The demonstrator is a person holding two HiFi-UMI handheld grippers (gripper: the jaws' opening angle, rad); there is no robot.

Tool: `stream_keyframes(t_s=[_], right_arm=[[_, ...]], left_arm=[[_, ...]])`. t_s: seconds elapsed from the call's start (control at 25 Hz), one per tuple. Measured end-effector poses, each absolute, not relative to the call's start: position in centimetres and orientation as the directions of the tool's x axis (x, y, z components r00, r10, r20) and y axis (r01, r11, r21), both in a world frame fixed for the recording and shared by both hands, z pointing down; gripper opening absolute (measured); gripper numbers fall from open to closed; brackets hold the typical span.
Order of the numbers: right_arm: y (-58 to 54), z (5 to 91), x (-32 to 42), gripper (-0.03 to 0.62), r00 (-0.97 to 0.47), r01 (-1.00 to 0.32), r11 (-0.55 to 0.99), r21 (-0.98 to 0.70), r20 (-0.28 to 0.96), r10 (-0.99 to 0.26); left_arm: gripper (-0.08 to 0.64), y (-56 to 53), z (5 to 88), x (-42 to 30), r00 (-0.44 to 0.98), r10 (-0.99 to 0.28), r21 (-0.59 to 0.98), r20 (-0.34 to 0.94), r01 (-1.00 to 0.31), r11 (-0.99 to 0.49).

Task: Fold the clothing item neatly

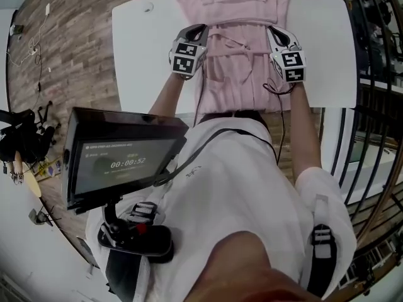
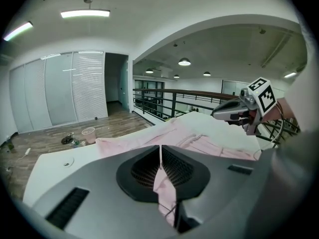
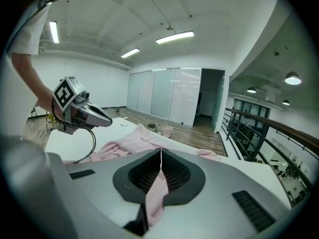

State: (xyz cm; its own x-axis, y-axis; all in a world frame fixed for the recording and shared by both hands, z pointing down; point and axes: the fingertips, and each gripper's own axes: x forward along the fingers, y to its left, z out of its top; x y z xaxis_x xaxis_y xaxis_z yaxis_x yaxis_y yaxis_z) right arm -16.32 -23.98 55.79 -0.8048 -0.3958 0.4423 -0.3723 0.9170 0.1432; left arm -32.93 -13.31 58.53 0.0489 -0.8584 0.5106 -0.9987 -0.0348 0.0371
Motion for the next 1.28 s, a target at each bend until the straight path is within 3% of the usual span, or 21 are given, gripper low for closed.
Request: stream_keyframes(t_s=[0.4,0.72,1.28], right_arm=[[-18.5,49.1,-10.0,0.011,-0.842,-0.322,0.937,0.137,0.411,-0.35],[-8.4,43.5,5.3,0.009,-0.882,-0.265,0.952,0.152,0.36,-0.303],[-4.5,51.3,8.9,0.011,-0.849,-0.257,0.964,0.067,0.461,-0.258]], left_arm=[[0.017,-8.4,51.1,-26.2,-0.025,-0.878,0.027,0.478,-0.999,0.043],[0.017,2.4,43.8,-10.4,-0.107,-0.902,0.001,0.419,-0.993,0.119],[0.017,11.5,54.5,-9.5,-0.125,-0.789,0.065,0.601,-0.977,0.204]])
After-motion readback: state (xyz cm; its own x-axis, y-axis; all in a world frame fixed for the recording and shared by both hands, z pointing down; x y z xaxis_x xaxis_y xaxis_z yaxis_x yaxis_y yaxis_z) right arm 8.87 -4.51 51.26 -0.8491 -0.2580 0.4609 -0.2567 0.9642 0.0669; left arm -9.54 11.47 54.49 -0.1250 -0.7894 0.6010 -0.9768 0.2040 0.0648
